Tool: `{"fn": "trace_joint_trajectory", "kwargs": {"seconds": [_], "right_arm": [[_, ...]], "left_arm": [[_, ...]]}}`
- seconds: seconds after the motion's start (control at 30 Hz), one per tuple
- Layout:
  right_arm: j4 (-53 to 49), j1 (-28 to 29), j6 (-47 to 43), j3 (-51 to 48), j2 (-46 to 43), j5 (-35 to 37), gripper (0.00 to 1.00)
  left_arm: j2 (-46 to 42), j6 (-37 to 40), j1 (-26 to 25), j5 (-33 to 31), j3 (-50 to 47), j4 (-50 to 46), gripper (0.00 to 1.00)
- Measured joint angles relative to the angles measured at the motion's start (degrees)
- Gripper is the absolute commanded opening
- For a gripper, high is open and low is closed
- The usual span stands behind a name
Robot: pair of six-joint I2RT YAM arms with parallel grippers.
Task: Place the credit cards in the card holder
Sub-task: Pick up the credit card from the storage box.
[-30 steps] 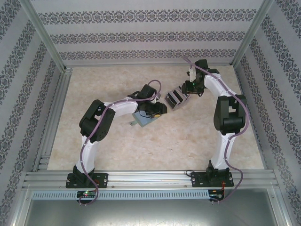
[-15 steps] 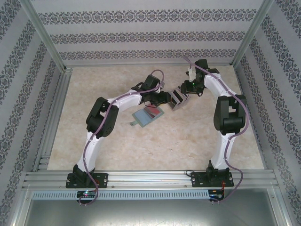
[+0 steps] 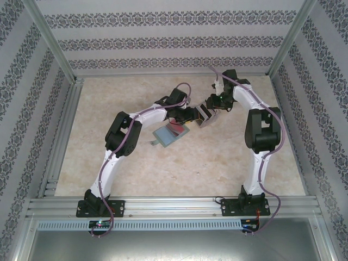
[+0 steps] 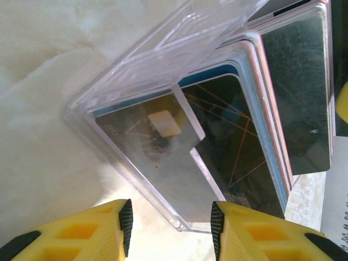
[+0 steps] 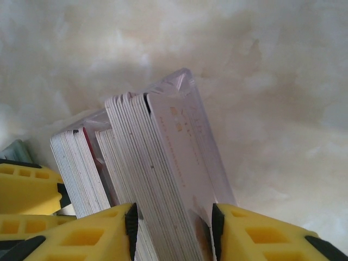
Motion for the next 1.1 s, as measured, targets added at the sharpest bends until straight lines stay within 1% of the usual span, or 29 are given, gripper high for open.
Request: {"fn": "trace_joint_trajectory", "kwargs": {"seconds": [0.3, 1.1], "right_arm": [[-0.50, 0.52, -0.76, 0.55, 0.55, 0.20, 0.44], [-0.50, 0.52, -0.72, 0.52, -0.42, -0.04, 0.43]], "left_arm": [[1.29, -0.02, 0.00, 0.02, 2.78, -0.92, 0.45], [2.25, -1.01, 0.04, 1.33, 3.43, -1.03, 0.45]]}}
